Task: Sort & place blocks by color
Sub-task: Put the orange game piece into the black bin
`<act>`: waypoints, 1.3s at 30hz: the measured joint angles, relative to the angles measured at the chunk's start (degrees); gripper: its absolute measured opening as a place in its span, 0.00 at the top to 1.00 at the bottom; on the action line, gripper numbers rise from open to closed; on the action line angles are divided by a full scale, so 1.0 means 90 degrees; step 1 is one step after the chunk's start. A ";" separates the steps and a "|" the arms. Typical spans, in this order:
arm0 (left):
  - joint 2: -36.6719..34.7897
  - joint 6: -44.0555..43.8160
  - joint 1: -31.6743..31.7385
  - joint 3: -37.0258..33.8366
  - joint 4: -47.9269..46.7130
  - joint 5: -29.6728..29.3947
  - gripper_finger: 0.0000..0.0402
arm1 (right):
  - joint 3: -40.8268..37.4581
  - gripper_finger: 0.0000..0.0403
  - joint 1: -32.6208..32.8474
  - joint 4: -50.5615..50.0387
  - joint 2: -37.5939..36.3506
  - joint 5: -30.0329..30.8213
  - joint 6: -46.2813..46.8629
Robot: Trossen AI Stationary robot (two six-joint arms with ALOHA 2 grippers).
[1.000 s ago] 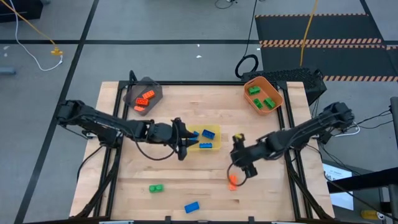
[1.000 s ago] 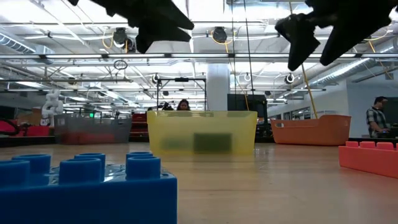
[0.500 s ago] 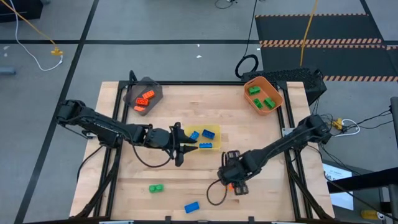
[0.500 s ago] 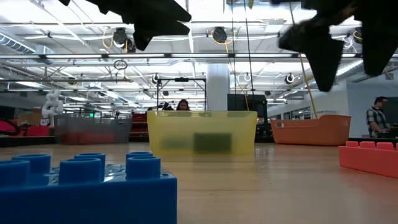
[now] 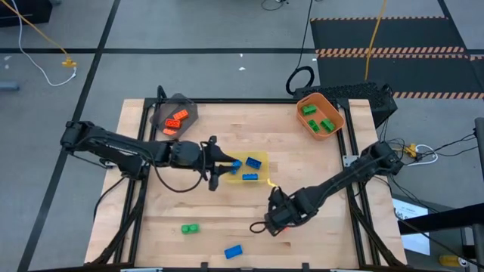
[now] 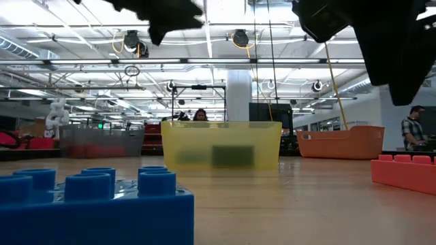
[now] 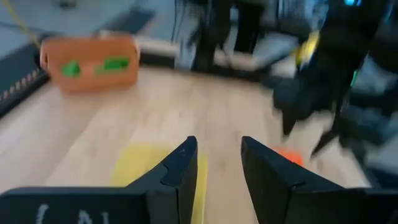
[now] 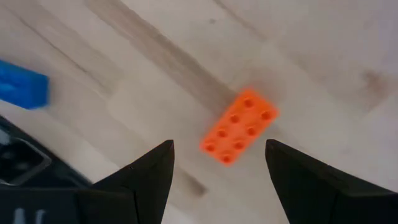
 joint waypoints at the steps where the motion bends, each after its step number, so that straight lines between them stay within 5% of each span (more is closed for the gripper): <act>1: -0.0085 0.0027 0.0000 -0.0022 -0.0194 0.0026 0.69 | 0.0000 0.40 0.0029 0.0047 0.0000 0.0004 0.0234; 8: -0.0460 0.0050 -0.0061 0.0020 -0.0839 0.0045 0.69 | -0.0398 0.40 0.0250 0.0156 0.0011 0.0011 0.1637; 20: -0.0533 0.0048 -0.0559 -0.0005 -0.1613 0.0021 0.69 | -0.1795 0.40 0.0430 0.2169 0.0008 0.0155 0.2956; 31: -0.0531 0.0098 -0.0856 -0.0003 -0.1796 0.0016 0.69 | -0.2018 0.41 0.0425 0.1983 -0.0014 0.0177 0.2582; 39: -0.0531 0.0205 -0.0861 -0.0003 -0.1804 0.0011 0.69 | -0.2025 0.62 0.0399 0.1441 -0.0007 0.0163 0.1497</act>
